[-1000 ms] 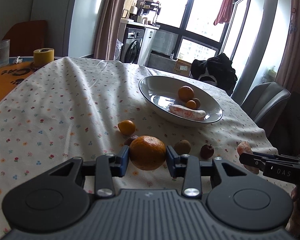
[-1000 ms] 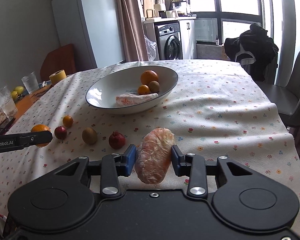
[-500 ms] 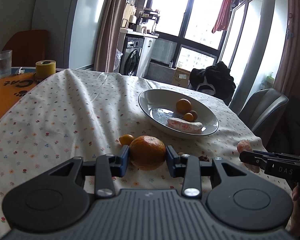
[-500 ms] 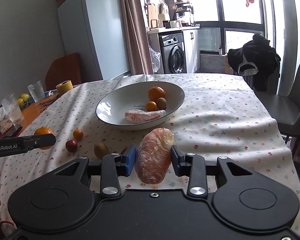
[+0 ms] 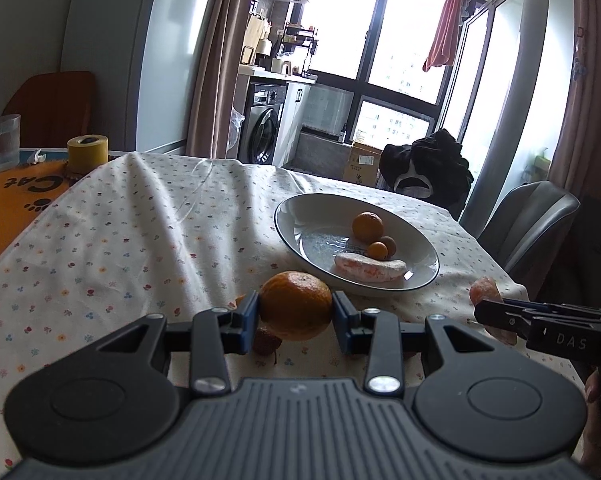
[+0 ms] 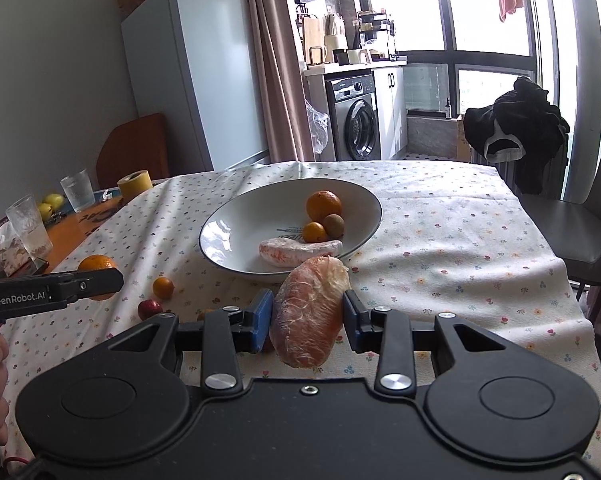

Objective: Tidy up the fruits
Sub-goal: 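Carry the orange and wrapped pomelo segment over the white bowl with both grippers, then lower both fruits into the bowl and open both grippers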

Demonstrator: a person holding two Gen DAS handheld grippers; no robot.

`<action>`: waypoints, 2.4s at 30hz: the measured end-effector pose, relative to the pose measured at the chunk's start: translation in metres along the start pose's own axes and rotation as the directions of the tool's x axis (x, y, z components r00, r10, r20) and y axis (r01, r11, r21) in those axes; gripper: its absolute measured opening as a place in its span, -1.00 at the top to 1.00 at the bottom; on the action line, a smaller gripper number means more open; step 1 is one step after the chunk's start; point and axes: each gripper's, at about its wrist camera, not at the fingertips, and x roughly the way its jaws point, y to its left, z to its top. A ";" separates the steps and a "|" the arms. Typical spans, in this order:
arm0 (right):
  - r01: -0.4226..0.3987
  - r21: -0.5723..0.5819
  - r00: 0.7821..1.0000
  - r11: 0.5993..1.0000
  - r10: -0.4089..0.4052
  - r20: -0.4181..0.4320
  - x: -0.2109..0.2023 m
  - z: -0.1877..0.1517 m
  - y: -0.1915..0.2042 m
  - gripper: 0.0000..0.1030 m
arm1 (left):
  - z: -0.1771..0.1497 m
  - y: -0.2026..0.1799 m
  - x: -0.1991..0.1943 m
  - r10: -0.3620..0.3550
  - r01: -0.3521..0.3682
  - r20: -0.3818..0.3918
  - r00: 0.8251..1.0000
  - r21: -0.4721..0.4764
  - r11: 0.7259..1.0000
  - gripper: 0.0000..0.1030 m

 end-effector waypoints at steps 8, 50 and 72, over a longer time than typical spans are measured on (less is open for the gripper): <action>-0.003 0.003 1.000 1.000 0.003 0.013 0.008 0.009 -0.002 0.31 | 0.010 -0.006 0.013 -0.006 0.005 0.003 1.000 0.010 1.000 0.27; -0.051 0.040 0.999 0.998 0.051 -0.008 0.071 0.051 -0.017 0.31 | 0.053 -0.026 0.095 -0.025 0.028 -0.069 0.997 0.041 0.999 0.27; -0.105 0.034 0.994 0.994 0.106 -0.012 0.092 0.057 0.010 0.31 | 0.056 0.011 0.082 0.049 -0.050 -0.046 0.998 -0.004 0.999 -0.41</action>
